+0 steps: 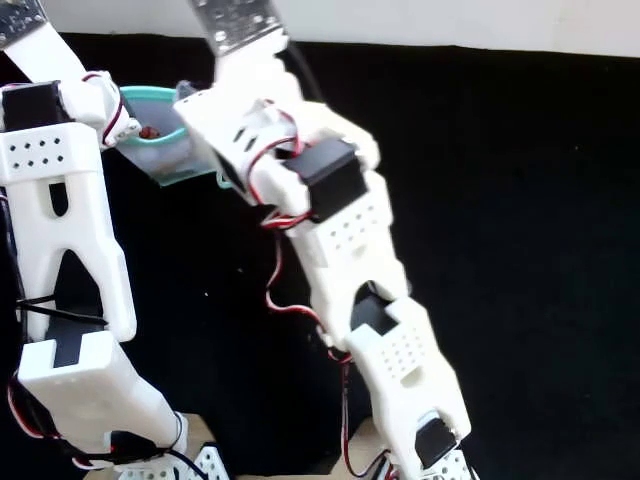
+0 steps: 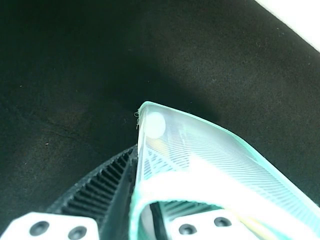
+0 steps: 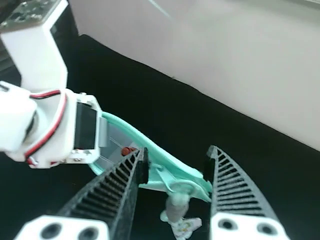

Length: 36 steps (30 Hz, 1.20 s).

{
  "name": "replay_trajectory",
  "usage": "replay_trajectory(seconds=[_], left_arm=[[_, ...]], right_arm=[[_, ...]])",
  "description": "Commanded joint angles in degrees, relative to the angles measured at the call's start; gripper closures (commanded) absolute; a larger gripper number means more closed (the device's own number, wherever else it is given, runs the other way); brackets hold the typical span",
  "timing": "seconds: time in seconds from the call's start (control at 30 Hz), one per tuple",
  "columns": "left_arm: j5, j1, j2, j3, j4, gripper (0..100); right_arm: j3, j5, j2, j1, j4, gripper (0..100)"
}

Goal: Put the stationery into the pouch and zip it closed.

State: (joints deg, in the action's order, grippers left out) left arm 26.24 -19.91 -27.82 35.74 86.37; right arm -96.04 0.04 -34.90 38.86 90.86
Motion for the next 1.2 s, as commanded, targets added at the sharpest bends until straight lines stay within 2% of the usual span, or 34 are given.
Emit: replay_trajectory(seconds=[0.0, 0.17, 0.43, 0.57, 0.67, 0.8, 1.17], left_arm=[[-0.5, -0.7, -5.2, -0.9, -1.4, 99], [-0.5, -0.7, -5.2, -0.9, -1.4, 99], [-0.5, -0.7, -5.2, -0.9, -1.4, 99], [-0.5, -0.7, -5.2, -0.9, -1.4, 99], [-0.5, -0.7, -5.2, -0.9, -1.4, 99], [-0.5, -0.7, -5.2, -0.9, -1.4, 99], [-0.5, -0.7, -5.2, -0.9, -1.4, 99]], right_arm=[[-5.4, -0.3, 4.6, -2.2, 3.8, 81.4], [-5.3, 5.6, 4.7, -2.3, 10.1, 81.4], [-4.1, 6.2, 4.5, -2.2, 10.2, 81.5], [5.3, 6.0, 4.0, -2.3, 10.3, 81.5], [10.3, 1.2, 4.0, -3.3, 10.3, 81.5], [8.7, -3.8, 3.8, -4.0, 10.3, 81.5], [1.7, -4.1, 6.4, -4.1, 10.4, 81.5]])
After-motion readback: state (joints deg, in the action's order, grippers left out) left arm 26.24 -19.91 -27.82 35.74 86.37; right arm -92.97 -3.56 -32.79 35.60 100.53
